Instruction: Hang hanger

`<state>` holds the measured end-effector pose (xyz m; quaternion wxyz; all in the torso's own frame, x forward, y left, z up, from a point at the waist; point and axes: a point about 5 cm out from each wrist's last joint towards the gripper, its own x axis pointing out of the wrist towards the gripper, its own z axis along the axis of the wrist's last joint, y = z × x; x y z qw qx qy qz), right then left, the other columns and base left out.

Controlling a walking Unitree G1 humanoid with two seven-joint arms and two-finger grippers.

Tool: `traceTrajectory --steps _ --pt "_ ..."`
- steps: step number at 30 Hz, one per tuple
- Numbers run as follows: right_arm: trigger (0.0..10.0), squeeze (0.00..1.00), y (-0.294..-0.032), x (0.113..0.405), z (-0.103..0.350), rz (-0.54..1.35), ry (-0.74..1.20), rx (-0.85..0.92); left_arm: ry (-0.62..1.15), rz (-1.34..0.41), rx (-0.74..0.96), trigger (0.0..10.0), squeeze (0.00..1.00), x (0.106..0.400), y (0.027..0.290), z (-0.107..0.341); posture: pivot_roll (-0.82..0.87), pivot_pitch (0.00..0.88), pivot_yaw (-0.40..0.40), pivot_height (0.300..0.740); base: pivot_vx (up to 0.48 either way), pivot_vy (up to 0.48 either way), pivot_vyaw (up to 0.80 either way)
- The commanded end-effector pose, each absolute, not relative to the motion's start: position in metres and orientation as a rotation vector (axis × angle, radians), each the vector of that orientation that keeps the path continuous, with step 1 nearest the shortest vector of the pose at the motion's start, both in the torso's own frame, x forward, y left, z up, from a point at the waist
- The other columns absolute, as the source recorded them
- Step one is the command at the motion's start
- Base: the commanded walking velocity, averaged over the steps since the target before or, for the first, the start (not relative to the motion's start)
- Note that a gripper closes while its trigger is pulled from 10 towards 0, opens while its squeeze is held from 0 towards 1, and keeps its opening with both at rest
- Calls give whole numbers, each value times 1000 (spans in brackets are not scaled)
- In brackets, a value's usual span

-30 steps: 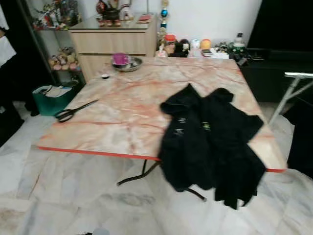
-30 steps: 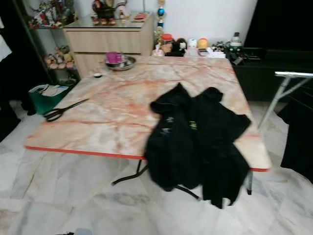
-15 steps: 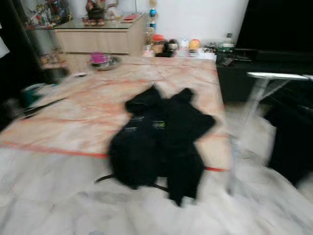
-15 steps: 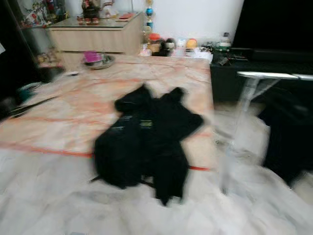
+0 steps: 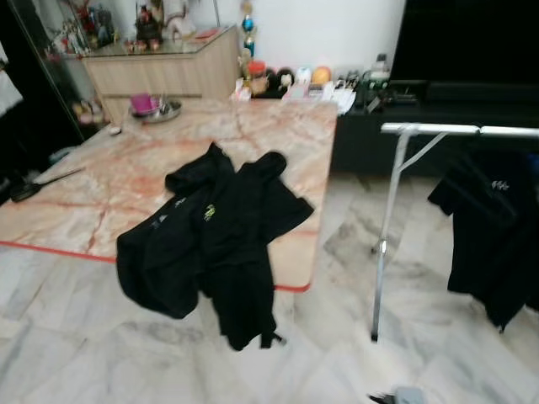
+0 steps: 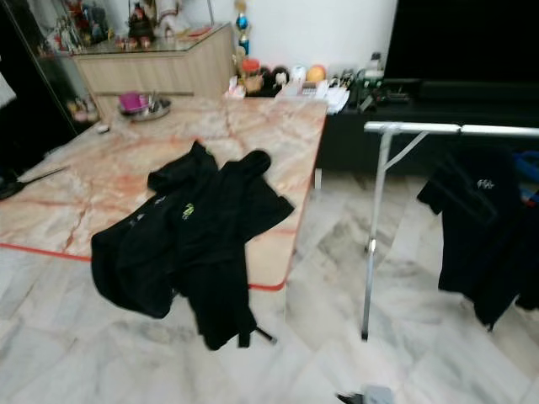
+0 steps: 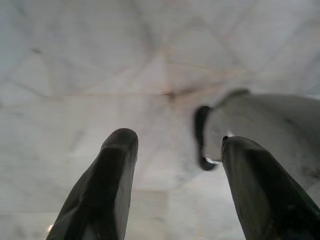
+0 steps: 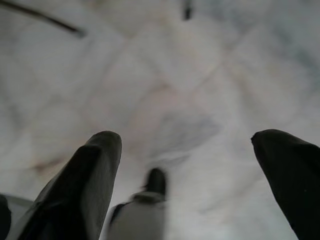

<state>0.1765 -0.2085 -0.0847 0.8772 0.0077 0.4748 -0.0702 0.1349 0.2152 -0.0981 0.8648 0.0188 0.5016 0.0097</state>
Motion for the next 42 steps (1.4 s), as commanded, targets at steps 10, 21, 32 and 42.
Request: traceTrajectory --steps 10,21,32,42 --pt "10000 0 -197 179 -85 -114 992 31 1061 40 50 10000 0 130 223 -98 124 0 43 740 0 -480 0" --pt "10000 0 -201 178 -85 -104 998 15 1066 55 51 10000 0 128 221 -99 123 0 29 740 0 -388 0" --pt "10000 0 -201 178 -85 -101 998 14 1062 67 10 10000 0 127 220 -100 121 0 27 740 0 0 0" --pt "10000 0 -202 179 -85 -119 997 29 1059 65 5 10000 0 129 219 -99 123 0 24 740 290 0 -47"
